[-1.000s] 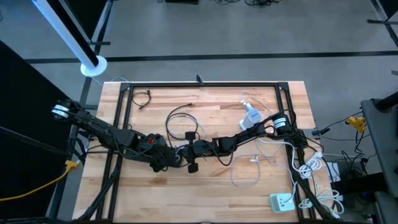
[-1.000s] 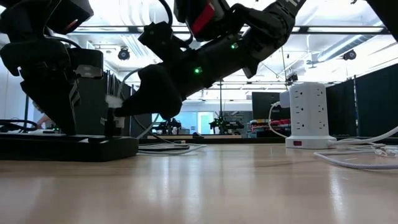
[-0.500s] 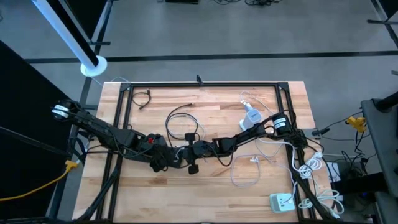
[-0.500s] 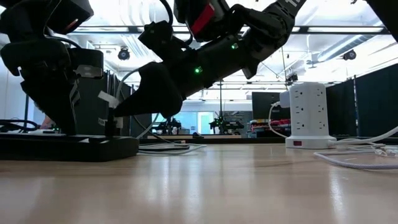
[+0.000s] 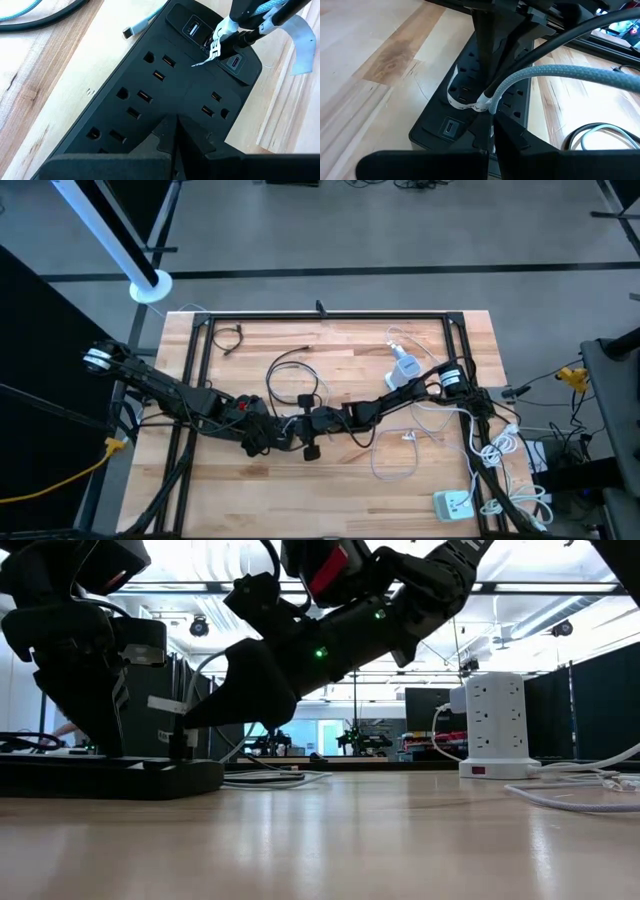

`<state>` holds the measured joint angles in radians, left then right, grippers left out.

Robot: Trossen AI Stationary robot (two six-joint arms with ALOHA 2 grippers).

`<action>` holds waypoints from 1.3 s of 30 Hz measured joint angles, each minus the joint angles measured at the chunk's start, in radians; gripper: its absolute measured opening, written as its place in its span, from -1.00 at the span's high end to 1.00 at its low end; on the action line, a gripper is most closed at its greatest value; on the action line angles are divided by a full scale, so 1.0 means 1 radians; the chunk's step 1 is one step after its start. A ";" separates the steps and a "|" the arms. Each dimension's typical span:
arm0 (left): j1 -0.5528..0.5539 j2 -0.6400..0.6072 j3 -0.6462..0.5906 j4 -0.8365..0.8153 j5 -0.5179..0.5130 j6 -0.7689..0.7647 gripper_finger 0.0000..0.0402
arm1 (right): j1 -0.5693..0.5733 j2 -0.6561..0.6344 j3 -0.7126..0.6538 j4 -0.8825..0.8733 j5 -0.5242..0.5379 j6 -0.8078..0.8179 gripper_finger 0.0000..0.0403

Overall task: Insert USB
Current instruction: Insert the light blue charger cable into the black outlet extension

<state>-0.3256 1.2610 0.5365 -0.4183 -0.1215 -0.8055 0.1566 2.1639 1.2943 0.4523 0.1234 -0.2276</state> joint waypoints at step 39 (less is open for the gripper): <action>-0.001 0.000 -0.001 0.008 0.006 -0.028 0.98 | -0.015 0.072 -0.013 0.070 -0.070 0.063 1.00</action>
<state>-0.3264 1.2613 0.5358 -0.4107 -0.1158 -0.8337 0.1413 2.2360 1.2812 0.5220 0.0532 -0.1649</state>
